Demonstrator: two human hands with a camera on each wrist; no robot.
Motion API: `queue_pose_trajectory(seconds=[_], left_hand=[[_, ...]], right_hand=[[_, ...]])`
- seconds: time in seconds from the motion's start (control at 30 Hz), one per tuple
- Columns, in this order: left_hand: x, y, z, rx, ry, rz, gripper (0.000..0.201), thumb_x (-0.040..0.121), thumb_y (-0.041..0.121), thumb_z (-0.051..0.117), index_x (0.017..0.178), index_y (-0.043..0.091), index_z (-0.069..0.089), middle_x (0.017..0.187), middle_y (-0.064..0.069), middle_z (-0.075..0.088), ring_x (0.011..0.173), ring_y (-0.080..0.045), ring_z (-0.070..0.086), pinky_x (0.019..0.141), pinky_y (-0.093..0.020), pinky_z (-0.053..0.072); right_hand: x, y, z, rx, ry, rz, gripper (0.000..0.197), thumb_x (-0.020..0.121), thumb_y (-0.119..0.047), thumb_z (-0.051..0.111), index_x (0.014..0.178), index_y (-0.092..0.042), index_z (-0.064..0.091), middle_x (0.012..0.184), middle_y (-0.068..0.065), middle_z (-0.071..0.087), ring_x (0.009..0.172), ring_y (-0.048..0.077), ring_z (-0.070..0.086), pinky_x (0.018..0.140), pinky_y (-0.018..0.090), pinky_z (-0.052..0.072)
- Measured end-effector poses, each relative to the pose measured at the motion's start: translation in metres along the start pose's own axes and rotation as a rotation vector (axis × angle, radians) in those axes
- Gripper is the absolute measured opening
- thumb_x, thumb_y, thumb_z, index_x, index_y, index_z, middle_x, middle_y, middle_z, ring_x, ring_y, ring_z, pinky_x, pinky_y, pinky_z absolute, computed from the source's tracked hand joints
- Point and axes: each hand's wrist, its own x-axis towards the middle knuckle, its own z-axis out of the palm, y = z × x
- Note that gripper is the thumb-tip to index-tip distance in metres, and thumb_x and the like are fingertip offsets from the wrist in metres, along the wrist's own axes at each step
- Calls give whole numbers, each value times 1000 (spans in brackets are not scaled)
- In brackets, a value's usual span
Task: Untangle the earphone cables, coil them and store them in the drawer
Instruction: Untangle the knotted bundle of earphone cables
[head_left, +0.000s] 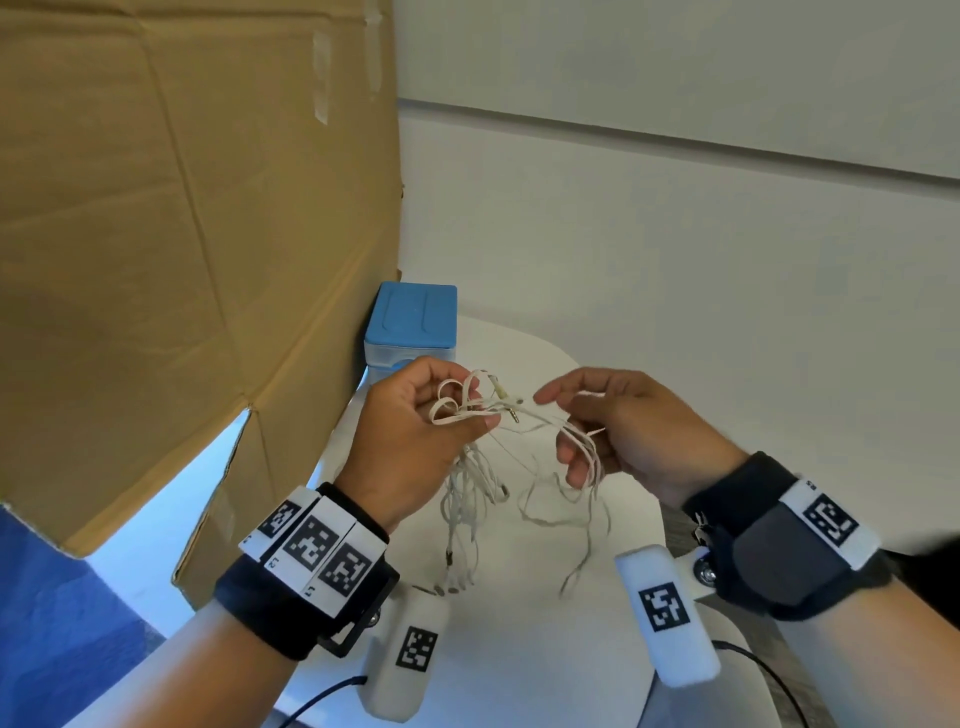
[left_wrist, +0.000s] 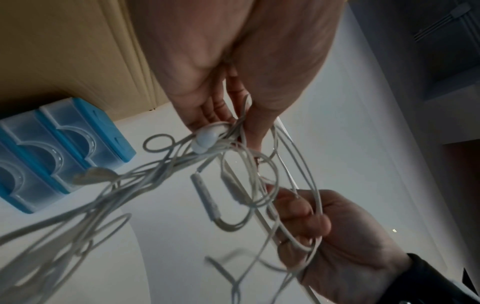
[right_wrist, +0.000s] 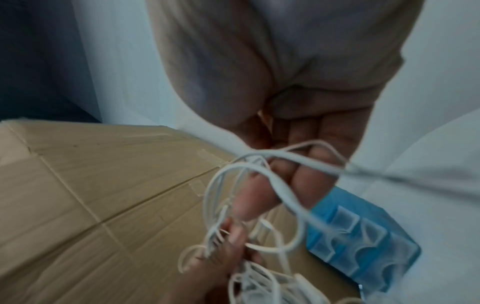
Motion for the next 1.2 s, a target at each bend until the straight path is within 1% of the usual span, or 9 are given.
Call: queue_pose_trajectory(seconds=[0.2,0.37,0.57,0.7,0.83,0.9,1.0,1.13,1.2], left_hand=[[-2,1,2,15,-9,50,30,68,-6,81,80,15,64,73,3,70,66,-6,64,65,-18,53],[-2,0,2,18,-23,50,24,74,-5,77,73,14,62,74,5,72,70,-7,65,68,-24,53],[3,-2,-6,70,33,45,27,79,-8,70,67,8,52,62,5,62,57,-6,55,57,-21,47],[8,-16,-15,167,39,-20,21,79,-10,65,76,-11,44,67,-11,47,59,-15,39,52,-22,37],[10,-38,-22,354,-68,-130,21,80,9,67,80,-5,52,76,-25,58,64,-18,46,59,-33,42],[11,-49,-26,505,-124,-210,23,76,23,64,81,3,56,83,-17,67,68,-17,55,66,-43,49],[9,-58,-30,610,-238,-304,6,79,16,54,75,13,57,78,7,74,80,-12,69,73,-42,56],[3,-59,-30,619,-276,-364,15,85,8,54,76,12,66,86,-4,72,71,-19,63,53,-30,52],[6,-61,-31,542,-216,-374,16,85,5,58,75,10,69,85,-7,73,73,-23,63,64,-37,53]], right_hand=[[1,8,11,-247,-114,-15,19,89,-28,69,83,-12,78,54,2,57,40,14,40,42,21,37],[9,7,10,-258,79,-58,21,88,-16,69,71,-5,74,54,2,53,44,14,40,42,22,35],[17,3,-10,71,392,-87,16,90,-13,65,74,-9,67,61,2,59,57,16,54,51,25,47],[16,-3,-25,415,367,-130,20,99,-15,50,81,-14,59,73,3,71,69,17,67,67,28,53],[12,-20,-40,667,279,-234,26,100,-13,42,76,-14,52,94,13,76,89,24,74,73,30,60],[12,-29,-46,524,262,-356,26,98,-9,43,75,-16,53,107,15,74,107,27,69,81,35,58],[10,-44,-51,221,301,-509,32,94,-5,52,68,-22,59,129,0,66,125,12,58,96,37,48],[5,-74,-60,58,375,-654,29,85,-10,61,63,-27,67,127,-12,65,128,4,53,95,34,45],[4,-83,-65,24,397,-640,23,88,-14,65,69,-27,65,121,-2,70,118,10,62,93,37,51]])
